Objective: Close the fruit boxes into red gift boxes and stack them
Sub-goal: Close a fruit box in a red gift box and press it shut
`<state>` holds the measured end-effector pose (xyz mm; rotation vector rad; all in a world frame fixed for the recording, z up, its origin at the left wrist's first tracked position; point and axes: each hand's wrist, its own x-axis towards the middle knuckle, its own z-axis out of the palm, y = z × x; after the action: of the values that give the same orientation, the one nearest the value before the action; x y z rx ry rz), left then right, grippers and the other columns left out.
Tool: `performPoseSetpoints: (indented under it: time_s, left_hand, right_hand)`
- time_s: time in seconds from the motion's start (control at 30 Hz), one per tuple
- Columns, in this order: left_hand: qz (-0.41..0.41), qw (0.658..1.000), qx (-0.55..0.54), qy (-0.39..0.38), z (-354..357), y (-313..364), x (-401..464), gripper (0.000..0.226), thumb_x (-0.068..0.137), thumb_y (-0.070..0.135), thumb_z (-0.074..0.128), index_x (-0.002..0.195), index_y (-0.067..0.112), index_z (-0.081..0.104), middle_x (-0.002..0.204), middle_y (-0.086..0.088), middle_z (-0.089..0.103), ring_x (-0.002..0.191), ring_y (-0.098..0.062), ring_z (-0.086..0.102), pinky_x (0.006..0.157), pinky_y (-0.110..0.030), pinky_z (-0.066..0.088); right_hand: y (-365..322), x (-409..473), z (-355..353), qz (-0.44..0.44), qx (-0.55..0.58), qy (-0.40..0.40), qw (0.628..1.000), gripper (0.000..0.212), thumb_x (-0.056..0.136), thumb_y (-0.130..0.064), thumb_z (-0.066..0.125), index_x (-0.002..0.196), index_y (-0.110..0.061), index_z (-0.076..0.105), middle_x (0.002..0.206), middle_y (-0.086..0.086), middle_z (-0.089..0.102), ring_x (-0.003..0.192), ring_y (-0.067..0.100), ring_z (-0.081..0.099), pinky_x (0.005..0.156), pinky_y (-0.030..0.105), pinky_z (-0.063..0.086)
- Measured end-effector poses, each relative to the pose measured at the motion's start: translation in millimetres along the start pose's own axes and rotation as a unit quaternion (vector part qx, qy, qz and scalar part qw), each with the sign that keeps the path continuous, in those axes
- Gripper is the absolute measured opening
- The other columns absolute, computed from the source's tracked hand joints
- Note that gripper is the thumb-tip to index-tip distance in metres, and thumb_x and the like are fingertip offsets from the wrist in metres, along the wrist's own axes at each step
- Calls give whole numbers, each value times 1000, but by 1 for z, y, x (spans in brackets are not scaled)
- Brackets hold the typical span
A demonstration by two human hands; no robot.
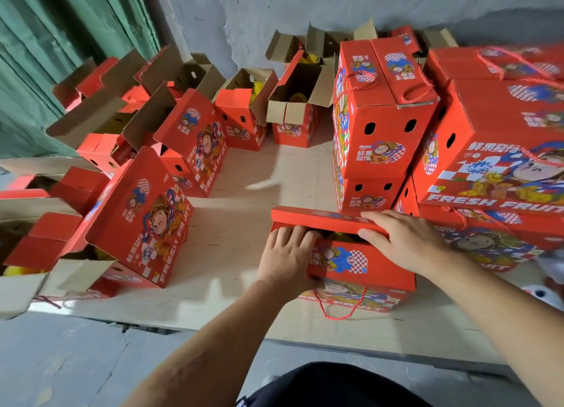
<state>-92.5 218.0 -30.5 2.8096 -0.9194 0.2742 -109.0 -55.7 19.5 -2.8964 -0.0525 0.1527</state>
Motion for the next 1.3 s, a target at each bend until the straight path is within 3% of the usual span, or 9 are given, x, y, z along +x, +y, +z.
performPoseSetpoints:
  time_s: [0.13, 0.27, 0.53, 0.7, 0.87, 0.97, 1.1, 1.2, 1.3]
  left_hand:
    - [29, 999, 12, 44, 7, -6, -2, 98, 49, 80, 81, 126, 26, 52, 114, 6, 57, 105, -23, 51, 93, -39, 39]
    - [57, 992, -33, 103, 20, -12, -16, 85, 76, 80, 67, 135, 21, 53, 129, 3, 58, 118, -25, 52, 105, -41, 40]
    - [-19, 979, -145, 143, 17, -9, -21, 41, 93, 47, 63, 123, 21, 55, 117, 3, 69, 117, -26, 49, 100, -39, 39]
    - [-138, 915, -315, 211, 6, -8, -23, 16, 99, 33, 60, 110, 21, 62, 106, 10, 58, 100, -12, 56, 86, -38, 50]
    - [-123, 978, -119, 116, -5, -18, 6, 39, 96, 33, 69, 134, 24, 68, 147, 0, 57, 133, -31, 44, 116, -49, 34]
    - [-63, 992, -97, 50, -13, -33, 25, 43, 95, 39, 73, 133, 22, 71, 140, 1, 66, 134, -29, 55, 116, -51, 38]
    - [-48, 998, -43, 26, -21, -47, 40, 43, 86, 51, 77, 122, 27, 76, 119, 5, 75, 108, -30, 67, 96, -41, 45]
    - [-46, 998, -47, 24, -22, -51, 47, 43, 89, 57, 71, 120, 28, 73, 110, 6, 75, 102, -29, 64, 90, -39, 46]
    - [-73, 994, -79, 33, -22, -54, 50, 41, 89, 60, 69, 118, 31, 72, 109, 10, 74, 102, -24, 62, 83, -33, 46]
  right_hand:
    - [4, -8, 17, 15, 15, 3, 1000, 77, 90, -73, 24, 157, -38, 40, 149, -2, 49, 134, 27, 42, 107, 44, 44]
    - [3, -10, 29, 19, -17, 5, 1000, 80, 90, -73, 18, 161, -39, 30, 152, 4, 41, 137, 29, 29, 113, 47, 34]
    - [7, -2, 35, 50, 18, -63, 997, 76, 87, -85, 15, 156, -57, -2, 160, -11, 12, 143, 12, -2, 121, 54, 20]
    - [6, 0, 38, 66, 23, -70, 995, 79, 82, -91, 13, 152, -62, -9, 161, -13, 7, 145, 9, -8, 120, 59, 21]
    - [8, 7, 35, 73, 38, -122, 989, 80, 79, -95, 12, 148, -67, -14, 163, -19, -4, 147, 8, -18, 123, 62, 13]
    - [6, 5, 33, 73, 25, -113, 991, 78, 84, -88, 16, 153, -63, -9, 163, -13, 5, 147, 14, -6, 122, 56, 19]
    - [2, -3, 32, 16, -47, 51, 997, 84, 92, -84, 19, 160, -37, 36, 158, 5, 48, 141, 33, 41, 114, 44, 36]
    - [3, 6, 17, 12, -129, 35, 991, 91, 86, -88, 9, 156, -40, 42, 152, -1, 55, 132, 30, 60, 97, 43, 55]
    - [6, 16, 4, 6, -107, 27, 994, 94, 80, -93, 8, 149, -43, 49, 140, -7, 66, 116, 30, 69, 87, 43, 57]
